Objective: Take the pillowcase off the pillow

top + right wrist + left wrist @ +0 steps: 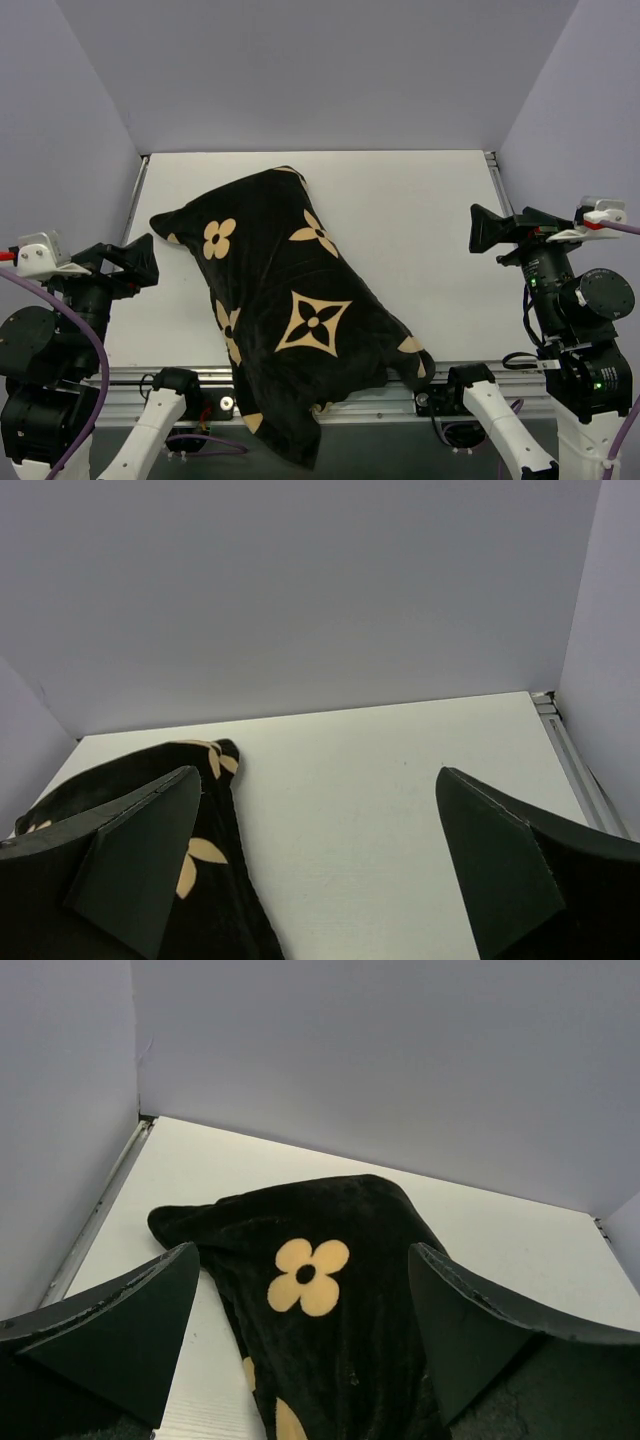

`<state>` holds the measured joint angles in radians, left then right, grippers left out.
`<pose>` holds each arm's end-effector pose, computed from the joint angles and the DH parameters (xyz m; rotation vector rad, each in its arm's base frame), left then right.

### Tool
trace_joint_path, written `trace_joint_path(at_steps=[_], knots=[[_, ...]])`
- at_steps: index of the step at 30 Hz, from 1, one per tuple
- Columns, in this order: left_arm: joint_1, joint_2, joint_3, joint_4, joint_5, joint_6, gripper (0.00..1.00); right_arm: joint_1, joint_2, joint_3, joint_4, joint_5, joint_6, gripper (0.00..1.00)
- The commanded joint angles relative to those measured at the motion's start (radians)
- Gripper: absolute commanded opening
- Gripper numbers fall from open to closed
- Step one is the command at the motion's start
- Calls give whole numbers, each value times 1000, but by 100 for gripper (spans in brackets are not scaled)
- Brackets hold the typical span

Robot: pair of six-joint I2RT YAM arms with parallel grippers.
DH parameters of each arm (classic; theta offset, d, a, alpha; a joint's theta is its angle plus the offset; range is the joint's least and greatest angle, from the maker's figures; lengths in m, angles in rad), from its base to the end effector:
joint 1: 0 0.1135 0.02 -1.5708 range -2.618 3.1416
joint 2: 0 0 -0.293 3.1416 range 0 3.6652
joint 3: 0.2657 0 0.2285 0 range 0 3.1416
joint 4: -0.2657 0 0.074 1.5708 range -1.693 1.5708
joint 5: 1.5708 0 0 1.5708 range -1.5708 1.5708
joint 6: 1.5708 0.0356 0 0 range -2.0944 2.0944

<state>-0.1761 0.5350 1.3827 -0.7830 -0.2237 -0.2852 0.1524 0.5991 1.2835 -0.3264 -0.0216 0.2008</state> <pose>-0.0209 0.0117 0.4749 -0.2613 1.4883 -0.2019 0.0133 0.0028 0.5030 0.0105 1.2190 0.3217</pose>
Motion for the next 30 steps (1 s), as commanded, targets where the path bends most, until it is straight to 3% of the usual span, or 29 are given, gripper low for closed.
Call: trace_joint_path(at_steps=[1, 10, 19, 23, 25, 30], knots=[[-5, 3, 9, 4, 3, 8, 94, 7, 8, 7, 46, -26, -5, 100], [-5, 46, -31, -4, 44, 3, 94, 7, 79, -44, 64, -175, 40, 100], [-5, 131, -165, 39, 119, -51, 94, 24, 321, -134, 104, -504, 152, 100], [-3, 221, -261, 65, 168, -80, 94, 194, 480, -159, 124, -422, 161, 100], [-3, 265, -301, 106, 199, -104, 94, 339, 536, -159, 150, -322, 172, 100], [-3, 329, -446, 223, 274, -176, 94, 476, 734, -191, 361, -351, 253, 100]])
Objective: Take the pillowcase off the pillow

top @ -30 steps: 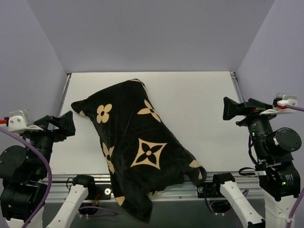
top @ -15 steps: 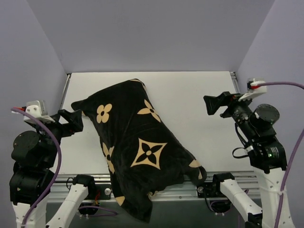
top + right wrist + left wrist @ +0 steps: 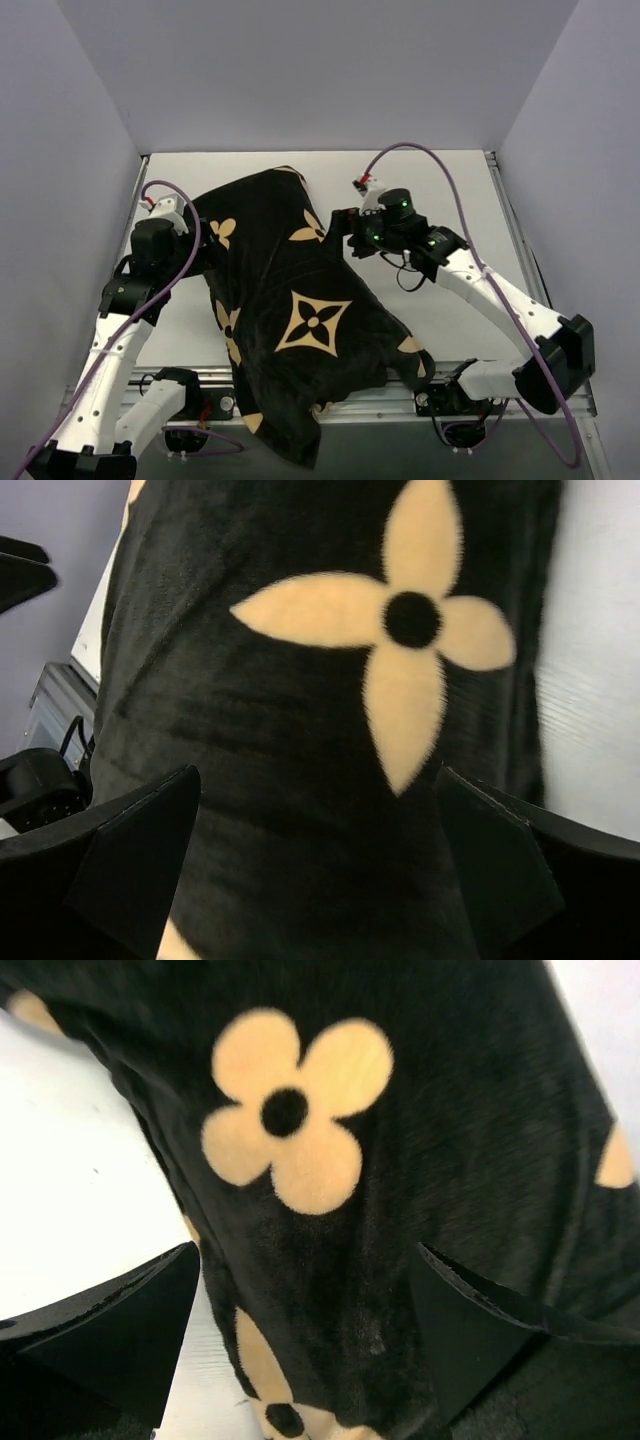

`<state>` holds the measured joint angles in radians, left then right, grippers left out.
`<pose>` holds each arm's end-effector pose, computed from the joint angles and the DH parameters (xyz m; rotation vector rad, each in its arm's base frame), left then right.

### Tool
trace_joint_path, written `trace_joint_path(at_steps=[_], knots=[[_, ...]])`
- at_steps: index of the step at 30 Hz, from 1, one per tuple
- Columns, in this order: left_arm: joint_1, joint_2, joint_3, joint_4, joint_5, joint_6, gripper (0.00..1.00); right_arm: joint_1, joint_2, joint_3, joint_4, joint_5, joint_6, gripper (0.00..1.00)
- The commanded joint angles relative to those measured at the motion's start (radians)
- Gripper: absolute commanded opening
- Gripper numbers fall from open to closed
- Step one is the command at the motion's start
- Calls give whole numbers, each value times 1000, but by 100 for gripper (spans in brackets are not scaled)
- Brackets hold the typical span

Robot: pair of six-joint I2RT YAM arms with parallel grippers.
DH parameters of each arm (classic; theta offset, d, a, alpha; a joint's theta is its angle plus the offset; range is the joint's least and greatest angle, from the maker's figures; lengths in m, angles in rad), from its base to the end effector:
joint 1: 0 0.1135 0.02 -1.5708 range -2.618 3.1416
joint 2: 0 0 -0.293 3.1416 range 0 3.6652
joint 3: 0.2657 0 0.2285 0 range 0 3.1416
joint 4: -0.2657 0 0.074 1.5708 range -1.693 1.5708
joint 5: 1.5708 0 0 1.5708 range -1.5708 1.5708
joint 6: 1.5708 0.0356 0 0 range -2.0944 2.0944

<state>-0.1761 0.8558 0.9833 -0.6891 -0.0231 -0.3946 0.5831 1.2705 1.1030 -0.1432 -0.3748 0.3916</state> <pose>0.1298 -0.0223 0.3639 -0.2478 2.1338 -0.3102 0.2121 0.1555 0.3830 -0.4597 1.9358 1.0032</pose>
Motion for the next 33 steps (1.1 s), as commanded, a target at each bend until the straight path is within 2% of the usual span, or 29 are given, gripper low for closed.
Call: trace_joint_path(at_steps=[1, 5, 8, 9, 11, 12, 13, 17, 18, 22, 25, 29, 30, 32, 33], knots=[[-5, 28, -67, 146, 95, -79, 94, 61, 91, -8, 195, 4, 67, 100], [-5, 100, -139, 207, 149, -148, 94, 103, 264, 9, 269, -31, 78, 100], [-8, 189, -175, 302, 198, -213, 94, 103, 358, 9, 306, -62, 82, 70], [-10, 216, -181, 362, 207, -245, 94, 103, 374, 9, 312, -56, 78, 47], [-19, 308, -172, 419, 235, -274, 94, 98, 398, 9, 314, -7, 75, 23], [-23, 345, -160, 474, 244, -292, 94, 87, 403, 14, 310, 48, 69, 6], [-31, 418, -123, 497, 252, -305, 94, 78, 408, 20, 303, 71, 50, 0], [-63, 584, 0, 589, 350, -383, 94, 12, 395, 136, 164, 172, -65, 0], [-78, 609, 23, 627, 371, -413, 94, 3, 388, 217, 125, 213, -98, 0], [-169, 716, 152, 672, 321, -447, 94, -17, 372, 467, -31, 439, -246, 0], [-217, 771, 216, 766, 340, -524, 95, -16, 362, 629, -84, 459, -332, 0], [-243, 755, 189, 821, 324, -575, 95, 40, 360, 695, -126, 412, -381, 0], [-241, 734, 139, 815, 307, -578, 95, 52, 360, 689, -142, 399, -381, 0], [-237, 639, 68, 800, 212, -572, 95, 96, 337, 600, -133, 422, -381, 0], [-237, 599, 28, 792, 175, -558, 95, 163, 322, 547, -107, 451, -381, 0]])
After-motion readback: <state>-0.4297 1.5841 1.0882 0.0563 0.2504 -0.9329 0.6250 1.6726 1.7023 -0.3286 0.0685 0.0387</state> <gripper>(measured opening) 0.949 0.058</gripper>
